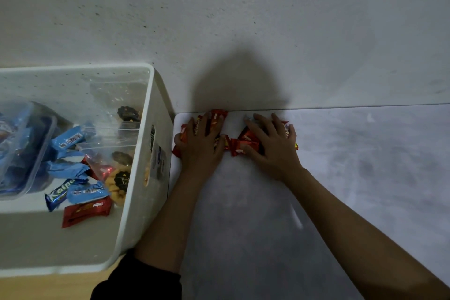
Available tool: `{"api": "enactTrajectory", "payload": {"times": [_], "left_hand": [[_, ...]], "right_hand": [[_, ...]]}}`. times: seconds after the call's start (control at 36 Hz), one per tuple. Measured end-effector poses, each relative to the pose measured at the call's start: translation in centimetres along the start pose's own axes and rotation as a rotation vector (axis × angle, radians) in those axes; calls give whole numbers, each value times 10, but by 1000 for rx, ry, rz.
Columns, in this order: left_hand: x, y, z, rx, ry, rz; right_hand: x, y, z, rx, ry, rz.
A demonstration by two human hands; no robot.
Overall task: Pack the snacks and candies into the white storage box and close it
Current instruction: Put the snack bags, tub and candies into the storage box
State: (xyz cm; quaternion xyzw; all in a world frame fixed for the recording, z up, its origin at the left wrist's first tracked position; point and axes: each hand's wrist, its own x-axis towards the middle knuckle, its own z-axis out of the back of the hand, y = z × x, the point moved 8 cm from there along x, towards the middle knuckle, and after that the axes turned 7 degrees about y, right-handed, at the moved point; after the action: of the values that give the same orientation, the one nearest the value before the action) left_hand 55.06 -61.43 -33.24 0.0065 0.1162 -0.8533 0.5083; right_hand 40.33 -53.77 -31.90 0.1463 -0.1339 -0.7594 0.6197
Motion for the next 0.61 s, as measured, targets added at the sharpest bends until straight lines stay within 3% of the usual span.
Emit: {"api": "enactTrajectory", "payload": {"times": [0.22,0.5,0.61], "left_hand": [[2,4,1,-175,-112,-36],[-6,-2,11,17,-292,-1],[-7,-3,9,47,-280,-2]], "right_hand": [[-4,-4,0,-45,-81,26],[-27,-23,10,-104,-129,-31],[-34,-20,9,-132,-79,-39]]}}
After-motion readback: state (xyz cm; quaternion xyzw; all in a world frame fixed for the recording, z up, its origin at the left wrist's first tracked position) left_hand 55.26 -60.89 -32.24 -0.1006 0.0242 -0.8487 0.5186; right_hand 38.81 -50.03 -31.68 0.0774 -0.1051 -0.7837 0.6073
